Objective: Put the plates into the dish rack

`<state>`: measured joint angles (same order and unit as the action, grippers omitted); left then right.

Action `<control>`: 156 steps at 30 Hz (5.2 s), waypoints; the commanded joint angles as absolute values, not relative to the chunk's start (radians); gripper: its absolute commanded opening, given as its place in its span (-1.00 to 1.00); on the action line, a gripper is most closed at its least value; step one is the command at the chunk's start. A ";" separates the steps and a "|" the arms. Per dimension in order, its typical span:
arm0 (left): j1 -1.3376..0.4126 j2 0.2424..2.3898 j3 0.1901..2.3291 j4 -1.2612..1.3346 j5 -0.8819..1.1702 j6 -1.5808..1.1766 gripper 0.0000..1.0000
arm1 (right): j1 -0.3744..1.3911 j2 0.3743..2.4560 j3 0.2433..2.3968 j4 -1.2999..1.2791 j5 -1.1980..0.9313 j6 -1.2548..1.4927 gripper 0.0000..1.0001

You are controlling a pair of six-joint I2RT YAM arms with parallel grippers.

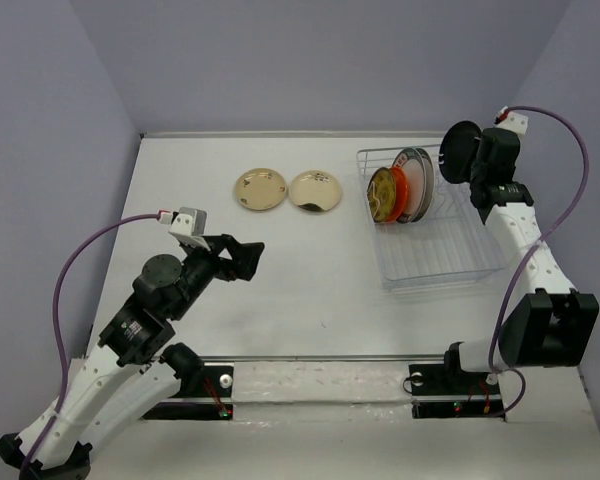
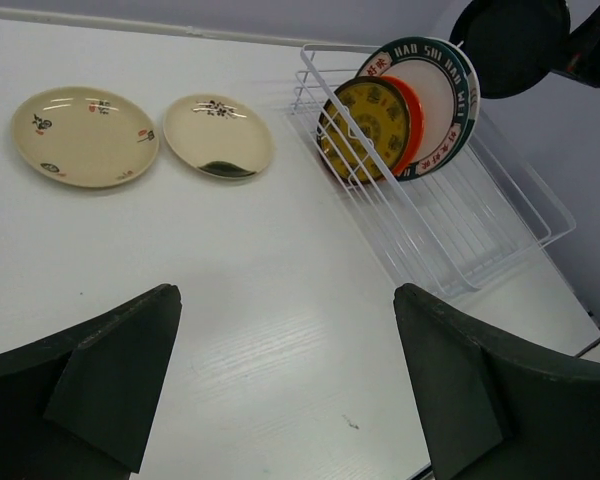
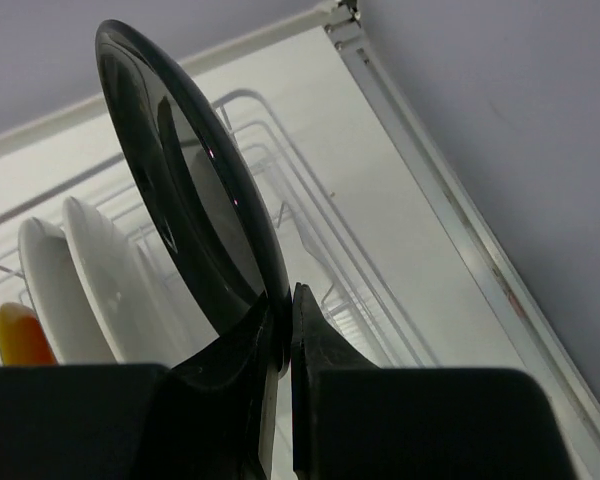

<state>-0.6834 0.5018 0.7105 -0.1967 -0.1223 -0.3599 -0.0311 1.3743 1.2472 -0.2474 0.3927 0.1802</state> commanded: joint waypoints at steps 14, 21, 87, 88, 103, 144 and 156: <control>-0.649 0.532 0.712 -0.163 -0.106 -0.330 0.97 | 0.098 1.506 1.229 -0.255 0.475 0.072 -0.86; -0.641 0.584 0.712 -0.156 -0.100 -0.342 0.98 | 0.126 1.549 1.213 -0.267 0.572 0.100 -0.86; -0.278 1.351 0.873 0.276 0.011 -0.811 0.86 | 0.098 1.143 1.091 -0.356 0.517 0.276 0.05; -0.273 1.367 0.873 0.276 0.011 -0.821 0.85 | 0.098 1.115 1.092 -0.359 0.517 0.278 0.05; -0.179 1.765 0.991 0.340 -0.077 -0.940 0.40 | 0.098 0.762 1.055 -0.348 -0.188 0.348 0.19; -0.440 1.062 0.614 0.542 0.138 -0.850 -0.89 | 0.307 0.955 0.949 -0.077 -0.479 0.525 0.74; -0.638 0.968 0.653 0.540 0.209 -0.793 -0.89 | 0.379 1.072 0.953 -0.019 -0.429 0.566 0.62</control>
